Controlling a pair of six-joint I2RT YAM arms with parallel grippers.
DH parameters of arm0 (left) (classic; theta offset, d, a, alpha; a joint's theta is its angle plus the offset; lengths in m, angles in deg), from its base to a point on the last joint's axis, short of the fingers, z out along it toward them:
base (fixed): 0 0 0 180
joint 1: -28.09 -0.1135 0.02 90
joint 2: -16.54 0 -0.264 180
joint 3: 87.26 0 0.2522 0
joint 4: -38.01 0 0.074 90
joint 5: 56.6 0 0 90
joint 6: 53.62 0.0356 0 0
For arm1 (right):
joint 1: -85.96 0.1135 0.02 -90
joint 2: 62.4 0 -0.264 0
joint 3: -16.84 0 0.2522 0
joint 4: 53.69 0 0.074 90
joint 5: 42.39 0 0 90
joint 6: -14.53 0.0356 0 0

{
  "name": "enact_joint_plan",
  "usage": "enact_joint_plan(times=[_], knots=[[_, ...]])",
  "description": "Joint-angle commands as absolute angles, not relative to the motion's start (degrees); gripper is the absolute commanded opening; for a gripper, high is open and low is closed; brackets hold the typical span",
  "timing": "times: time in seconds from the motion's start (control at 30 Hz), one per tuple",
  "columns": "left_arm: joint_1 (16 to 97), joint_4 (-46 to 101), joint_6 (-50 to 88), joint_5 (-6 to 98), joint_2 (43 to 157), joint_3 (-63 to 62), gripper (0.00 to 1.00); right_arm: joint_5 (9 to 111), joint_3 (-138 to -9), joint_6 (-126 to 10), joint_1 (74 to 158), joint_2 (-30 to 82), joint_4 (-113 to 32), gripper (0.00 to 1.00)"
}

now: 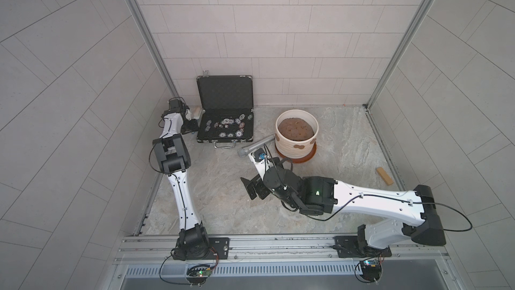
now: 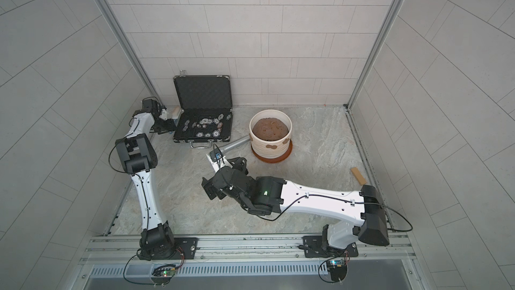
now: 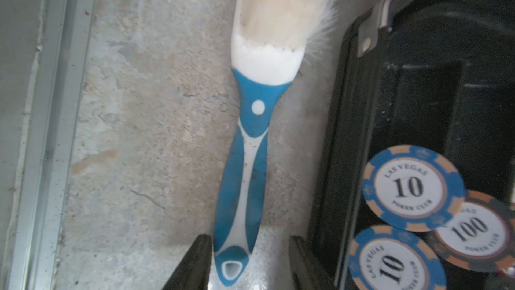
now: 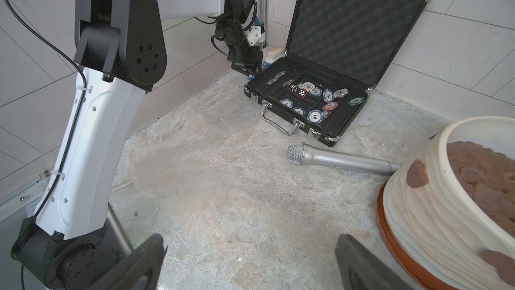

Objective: Scrub the dried mud off the ceramic pot
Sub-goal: Adjust the distractor at the center of the board, then pick up the brush from the corner of the board.

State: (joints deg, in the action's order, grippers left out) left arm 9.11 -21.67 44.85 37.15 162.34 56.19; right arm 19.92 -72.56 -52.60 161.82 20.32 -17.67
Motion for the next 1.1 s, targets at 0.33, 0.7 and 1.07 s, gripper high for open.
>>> enact_joint_plan(times=[0.33, 0.7, 1.07], knots=[[10.1, -18.85, 48.09, 29.36, 166.73, 62.52, 0.67, 18.78, -72.21, -52.35, 162.08, 18.85, -19.23, 1.0], [12.39, -28.06, 50.0, 25.93, 177.33, 75.46, 0.38, 18.34, -75.0, -53.06, 162.08, 20.91, -17.62, 1.0], [12.92, -25.6, 50.33, 22.03, 170.0, 63.26, 0.24, 17.99, -74.58, -52.51, 162.07, 19.42, -17.94, 1.0]])
